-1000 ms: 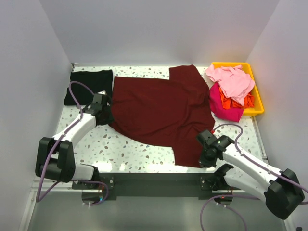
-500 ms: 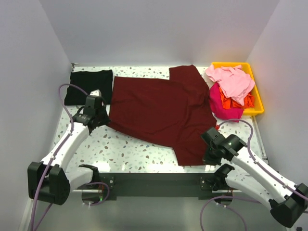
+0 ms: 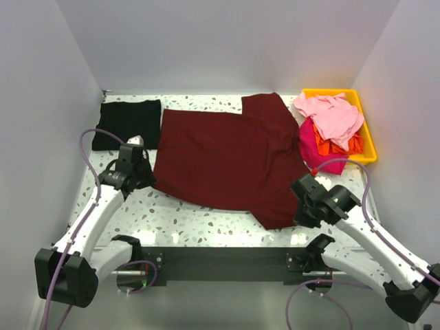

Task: Fold and stack the t-shirts
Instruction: Fold the tshirt

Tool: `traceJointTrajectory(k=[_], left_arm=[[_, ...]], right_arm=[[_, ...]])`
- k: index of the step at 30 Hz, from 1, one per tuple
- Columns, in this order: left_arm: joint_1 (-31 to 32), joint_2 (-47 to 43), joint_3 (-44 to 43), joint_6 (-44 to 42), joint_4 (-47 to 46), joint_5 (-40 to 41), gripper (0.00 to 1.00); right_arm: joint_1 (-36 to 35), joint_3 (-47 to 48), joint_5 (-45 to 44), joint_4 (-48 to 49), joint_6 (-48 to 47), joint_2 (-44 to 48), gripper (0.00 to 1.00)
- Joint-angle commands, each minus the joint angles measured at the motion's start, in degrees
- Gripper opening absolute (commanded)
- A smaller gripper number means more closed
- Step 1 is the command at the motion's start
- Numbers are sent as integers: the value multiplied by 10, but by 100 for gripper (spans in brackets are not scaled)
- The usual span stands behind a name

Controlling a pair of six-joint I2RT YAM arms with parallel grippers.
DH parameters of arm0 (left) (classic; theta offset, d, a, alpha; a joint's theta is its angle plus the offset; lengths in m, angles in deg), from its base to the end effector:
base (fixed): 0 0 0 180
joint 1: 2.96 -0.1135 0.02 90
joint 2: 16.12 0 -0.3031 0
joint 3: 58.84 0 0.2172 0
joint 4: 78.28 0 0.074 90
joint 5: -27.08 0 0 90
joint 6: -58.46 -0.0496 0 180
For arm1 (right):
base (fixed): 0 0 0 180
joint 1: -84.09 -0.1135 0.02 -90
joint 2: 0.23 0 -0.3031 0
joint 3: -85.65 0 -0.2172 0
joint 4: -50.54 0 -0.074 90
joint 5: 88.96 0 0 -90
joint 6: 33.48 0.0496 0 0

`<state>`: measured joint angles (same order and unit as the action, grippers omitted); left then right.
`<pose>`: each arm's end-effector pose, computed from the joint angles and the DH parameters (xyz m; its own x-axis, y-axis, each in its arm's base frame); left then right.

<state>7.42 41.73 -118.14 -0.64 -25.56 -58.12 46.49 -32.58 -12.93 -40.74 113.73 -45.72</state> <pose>0.1513 -0.0235 0.2793 -0.7242 -0.3876 -0.5704 -0.2842 0.9213 -0.2653 0.0450 0.0196 0.2726 -0.8706 0.3592 -0.3362 0.3495 0.9325 0.0913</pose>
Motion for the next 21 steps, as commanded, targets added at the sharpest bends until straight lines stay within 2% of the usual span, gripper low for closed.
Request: traceJointTrajectory(k=[1,9,16,21], left_arm=[[-5,32,-5,4,-19,-43,0],[-14,105,-31,-10,-47,-44,0],[-54,166,-81,-23,-64,-66,0],[-69,219,-109,-32,-75,-106,0]], right_arm=[[-4,44,-57,46,-38,-42,0],[5,114,-129,192,-118,-220,0],[82,181,-78,273,-214,-331,0],[118,236,-69,286,-260,-386,0]])
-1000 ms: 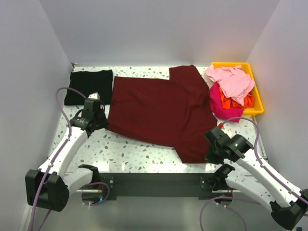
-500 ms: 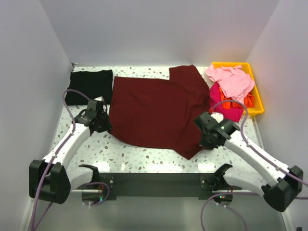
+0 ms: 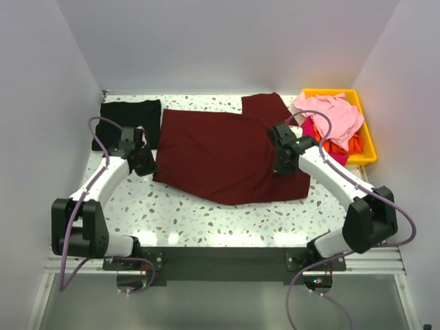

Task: Fold and stack the t-shirts
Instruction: Fold the tshirt

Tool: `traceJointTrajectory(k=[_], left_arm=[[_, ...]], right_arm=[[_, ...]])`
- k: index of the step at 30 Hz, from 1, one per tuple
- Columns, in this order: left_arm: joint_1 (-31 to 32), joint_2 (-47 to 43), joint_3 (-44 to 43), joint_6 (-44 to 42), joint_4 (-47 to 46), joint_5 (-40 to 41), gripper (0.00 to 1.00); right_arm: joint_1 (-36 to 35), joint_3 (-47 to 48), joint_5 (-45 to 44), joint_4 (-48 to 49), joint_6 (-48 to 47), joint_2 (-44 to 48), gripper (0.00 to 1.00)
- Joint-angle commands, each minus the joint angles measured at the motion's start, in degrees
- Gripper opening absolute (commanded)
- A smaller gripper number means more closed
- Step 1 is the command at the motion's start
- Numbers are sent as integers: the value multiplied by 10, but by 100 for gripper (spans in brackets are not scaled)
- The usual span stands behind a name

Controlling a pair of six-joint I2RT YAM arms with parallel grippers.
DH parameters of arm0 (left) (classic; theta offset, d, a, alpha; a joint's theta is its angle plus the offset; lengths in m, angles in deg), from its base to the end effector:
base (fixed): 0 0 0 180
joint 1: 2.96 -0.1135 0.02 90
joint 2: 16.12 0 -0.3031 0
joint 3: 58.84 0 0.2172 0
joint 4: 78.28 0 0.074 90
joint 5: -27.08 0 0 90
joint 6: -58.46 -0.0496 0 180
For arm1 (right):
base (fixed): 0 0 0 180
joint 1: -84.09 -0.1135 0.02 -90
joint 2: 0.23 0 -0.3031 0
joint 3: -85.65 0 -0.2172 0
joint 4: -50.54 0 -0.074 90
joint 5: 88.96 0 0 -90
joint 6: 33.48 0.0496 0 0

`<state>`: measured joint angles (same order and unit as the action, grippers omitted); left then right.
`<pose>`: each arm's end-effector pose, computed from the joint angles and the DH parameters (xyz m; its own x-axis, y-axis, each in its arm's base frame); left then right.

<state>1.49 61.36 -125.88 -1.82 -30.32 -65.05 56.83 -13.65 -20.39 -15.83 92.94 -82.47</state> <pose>0.2318 -0.0199 0.2648 -0.7855 -0.4358 -0.4394 -0.3368 0.8967 -0.2873 0.2229 0.0945 0.2966 -0.8434 0.1871 -0.5036 0.2442 0.9685 -0.0492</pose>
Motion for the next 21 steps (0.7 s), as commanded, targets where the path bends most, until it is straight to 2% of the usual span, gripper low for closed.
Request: traceJointTrajectory(k=[1,10,21], left_arm=[[-13,29,-41,-21,-27,-40,0],[-32,94,-96,-48,-18,-65,0],[-71,161,-144,-65,-20,-97,0]], right_arm=[[26,66,6,36,-58,-28,0],[77,162,44,37,-102,-114,0],[94,274,43,16,-135,-218,0]])
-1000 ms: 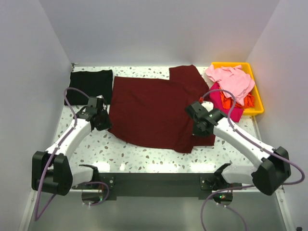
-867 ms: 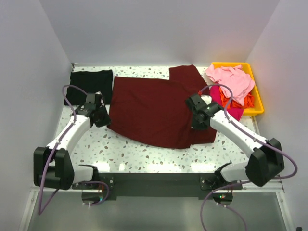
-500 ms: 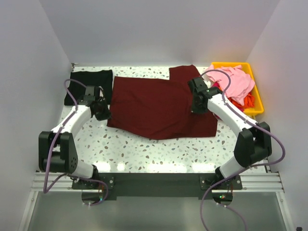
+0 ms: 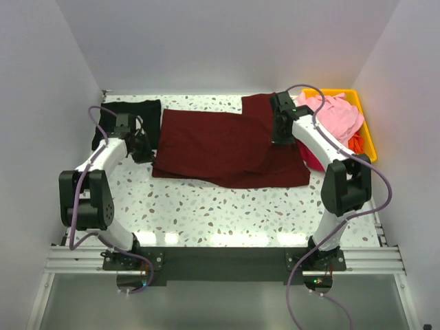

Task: Fold and stack the t-shirts
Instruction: Fold the tshirt

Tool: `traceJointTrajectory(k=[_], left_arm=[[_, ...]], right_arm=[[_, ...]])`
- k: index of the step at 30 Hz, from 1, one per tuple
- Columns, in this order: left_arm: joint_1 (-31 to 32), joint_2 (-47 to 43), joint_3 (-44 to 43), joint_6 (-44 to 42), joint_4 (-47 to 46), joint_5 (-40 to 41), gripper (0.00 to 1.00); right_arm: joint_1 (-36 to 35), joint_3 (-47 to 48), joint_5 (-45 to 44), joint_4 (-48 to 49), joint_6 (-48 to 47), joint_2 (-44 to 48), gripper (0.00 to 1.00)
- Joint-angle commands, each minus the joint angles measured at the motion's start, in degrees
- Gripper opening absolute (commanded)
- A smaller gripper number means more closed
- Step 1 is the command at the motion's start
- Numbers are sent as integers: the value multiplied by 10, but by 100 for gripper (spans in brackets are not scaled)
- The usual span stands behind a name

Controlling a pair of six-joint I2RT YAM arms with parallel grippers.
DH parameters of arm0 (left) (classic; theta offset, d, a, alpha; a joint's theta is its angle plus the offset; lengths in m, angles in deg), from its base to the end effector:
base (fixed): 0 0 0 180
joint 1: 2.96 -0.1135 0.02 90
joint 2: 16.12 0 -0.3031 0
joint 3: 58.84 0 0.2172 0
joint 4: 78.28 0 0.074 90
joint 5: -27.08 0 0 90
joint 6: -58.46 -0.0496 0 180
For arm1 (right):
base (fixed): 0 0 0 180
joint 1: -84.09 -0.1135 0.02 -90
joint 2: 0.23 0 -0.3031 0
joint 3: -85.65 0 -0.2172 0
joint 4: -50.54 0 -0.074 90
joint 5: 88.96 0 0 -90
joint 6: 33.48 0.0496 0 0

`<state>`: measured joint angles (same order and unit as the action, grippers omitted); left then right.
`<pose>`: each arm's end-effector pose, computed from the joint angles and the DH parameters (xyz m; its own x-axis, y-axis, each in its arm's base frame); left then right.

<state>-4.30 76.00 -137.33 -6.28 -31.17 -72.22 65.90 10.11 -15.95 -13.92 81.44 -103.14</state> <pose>0.3025 -0.0009 0.2579 -0.8126 -0.4402 -0.3819 -0.3216 0.8852 -0.3361 0.3467 0.0987 0.3067 -0.8396 0.1483 -0.5226 0.2003 0.9787 -0.0440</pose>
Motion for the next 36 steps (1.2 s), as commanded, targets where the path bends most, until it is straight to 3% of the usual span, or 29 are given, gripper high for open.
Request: traceJointTrajectory(k=[1,20,34,35,36], left_arm=[[-15,22,-35,-22,-11,-31,0],[-17,128,-125,-73,32,-48,0],[-17,159,-180,-72,42,-59,0],[-17,156,-184,-70,40,-61,2],[-17,149,-188,-65,36,-63,14]], right_arm=[[4,49,-5,-4,-22,-23,0],[25,167,-36,-34,-32,-110,0],[29,222,-35,-40,-32,-160,0],[29,237,-30,-43,-31,-163,0],[30,247,-27,-47,-30,-165,0]])
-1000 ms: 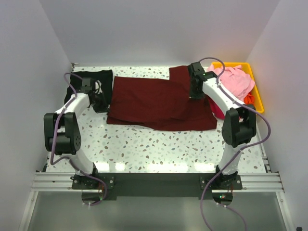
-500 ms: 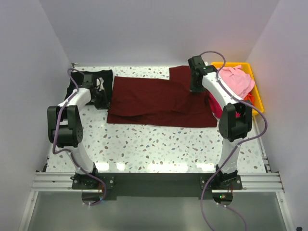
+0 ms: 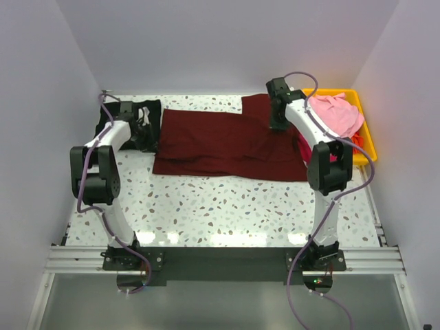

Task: Fold and stack the t-shirts
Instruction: Fold the tshirt

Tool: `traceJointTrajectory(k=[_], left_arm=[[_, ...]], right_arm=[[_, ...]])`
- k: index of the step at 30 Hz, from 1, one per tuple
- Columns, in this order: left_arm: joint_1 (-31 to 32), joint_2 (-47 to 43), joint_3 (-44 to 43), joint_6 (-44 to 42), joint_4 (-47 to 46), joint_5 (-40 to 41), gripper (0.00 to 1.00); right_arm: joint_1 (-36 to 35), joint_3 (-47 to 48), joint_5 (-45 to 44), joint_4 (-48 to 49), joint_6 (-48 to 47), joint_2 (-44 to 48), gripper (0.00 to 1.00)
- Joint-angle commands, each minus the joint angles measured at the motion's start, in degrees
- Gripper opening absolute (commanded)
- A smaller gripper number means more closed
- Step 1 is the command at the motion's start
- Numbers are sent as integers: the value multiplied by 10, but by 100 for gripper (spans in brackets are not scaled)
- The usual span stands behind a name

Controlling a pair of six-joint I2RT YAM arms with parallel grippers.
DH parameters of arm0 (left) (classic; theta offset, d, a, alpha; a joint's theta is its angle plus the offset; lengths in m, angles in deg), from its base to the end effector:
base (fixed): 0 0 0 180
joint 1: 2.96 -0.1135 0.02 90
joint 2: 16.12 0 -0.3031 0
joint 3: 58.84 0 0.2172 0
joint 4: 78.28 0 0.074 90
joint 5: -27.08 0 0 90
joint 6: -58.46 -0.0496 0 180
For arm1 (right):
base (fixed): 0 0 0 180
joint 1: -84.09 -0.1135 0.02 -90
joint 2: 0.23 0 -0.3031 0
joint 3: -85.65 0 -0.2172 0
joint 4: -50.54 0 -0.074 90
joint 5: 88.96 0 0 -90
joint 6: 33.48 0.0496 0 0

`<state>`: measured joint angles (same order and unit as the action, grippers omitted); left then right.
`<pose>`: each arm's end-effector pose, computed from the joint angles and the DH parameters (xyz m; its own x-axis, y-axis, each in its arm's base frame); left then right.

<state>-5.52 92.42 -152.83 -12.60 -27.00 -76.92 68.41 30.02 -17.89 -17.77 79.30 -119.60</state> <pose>0.3768 0.0048 0.2349 -0.8801 -0.3546 -0.3156 -0.2432 0.9078 -0.3417 0.4273 0.1032 0.2885 -0.8378 0.1452 -0.5264 0.2267 0.9695 -0.0933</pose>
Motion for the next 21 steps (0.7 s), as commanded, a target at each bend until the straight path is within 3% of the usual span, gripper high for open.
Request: traceJointTrajectory(k=[1,2,3,6,9,13,21], left_arm=[[-4,-22,-35,0,-11,-16,23],[-4,-30,-34,4,-21,-16,33],[-3,-47,-29,8,-25,-9,55],[-4,-97,9,27,-50,22,83],[2,-153,76,43,-66,69,89],[12,-205,154,58,-68,123,87],[17,-222,230,63,-90,136,69]], right_arm=[[8,57,-2,-13,-8,-2,5],[10,70,15,-13,-6,-2,11],[14,72,26,-13,-3,1,31],[37,57,67,-3,7,27,72],[51,-20,97,21,6,85,79],[60,-177,101,72,-5,164,80],[75,-359,109,129,2,275,76]])
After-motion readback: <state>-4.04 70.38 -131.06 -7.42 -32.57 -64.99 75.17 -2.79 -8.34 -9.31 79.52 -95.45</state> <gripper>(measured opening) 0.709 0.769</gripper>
